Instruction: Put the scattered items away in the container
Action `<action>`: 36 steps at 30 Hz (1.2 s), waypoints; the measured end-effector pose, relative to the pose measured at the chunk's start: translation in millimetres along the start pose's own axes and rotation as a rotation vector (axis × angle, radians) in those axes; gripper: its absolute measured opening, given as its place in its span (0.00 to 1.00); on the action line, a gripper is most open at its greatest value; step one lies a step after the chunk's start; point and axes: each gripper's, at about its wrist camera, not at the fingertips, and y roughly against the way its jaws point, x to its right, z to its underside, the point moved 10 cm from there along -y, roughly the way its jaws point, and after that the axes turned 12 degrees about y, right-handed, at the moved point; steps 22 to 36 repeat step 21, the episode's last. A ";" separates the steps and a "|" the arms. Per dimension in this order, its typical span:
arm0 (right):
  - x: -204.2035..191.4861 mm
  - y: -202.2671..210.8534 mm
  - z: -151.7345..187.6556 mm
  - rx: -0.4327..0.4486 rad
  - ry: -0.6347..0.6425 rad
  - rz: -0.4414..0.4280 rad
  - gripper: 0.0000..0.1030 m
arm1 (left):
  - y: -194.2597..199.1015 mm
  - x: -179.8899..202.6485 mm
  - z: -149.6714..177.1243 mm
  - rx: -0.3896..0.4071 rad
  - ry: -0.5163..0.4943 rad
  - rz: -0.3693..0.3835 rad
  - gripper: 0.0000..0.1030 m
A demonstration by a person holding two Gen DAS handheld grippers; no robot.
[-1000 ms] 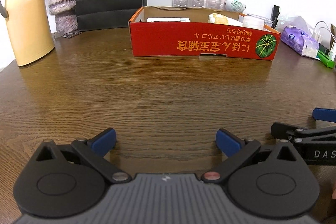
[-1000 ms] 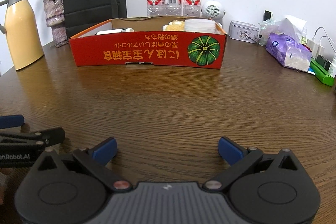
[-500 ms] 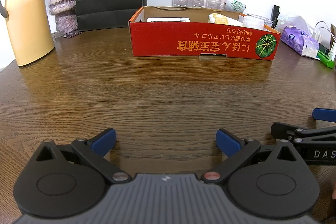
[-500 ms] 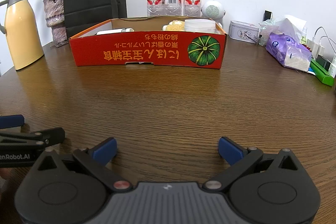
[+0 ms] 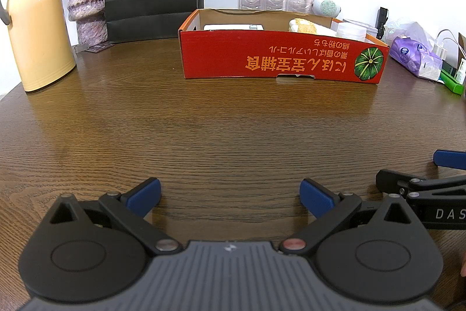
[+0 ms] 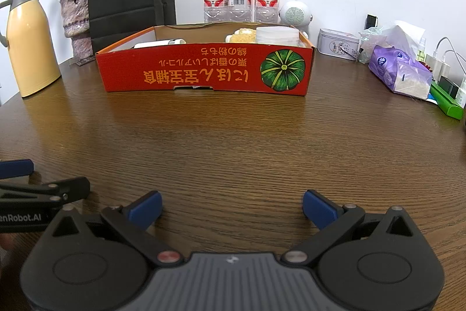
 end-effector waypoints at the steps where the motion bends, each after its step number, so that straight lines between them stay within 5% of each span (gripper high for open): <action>1: 0.0 0.0 0.0 0.000 0.000 0.000 1.00 | 0.0 0.0 0.0 0.000 0.000 0.000 1.00; 36: 0.2 1.0 1.3 0.000 0.002 0.002 1.00 | 2.3 0.1 1.7 -0.002 -0.007 0.014 1.00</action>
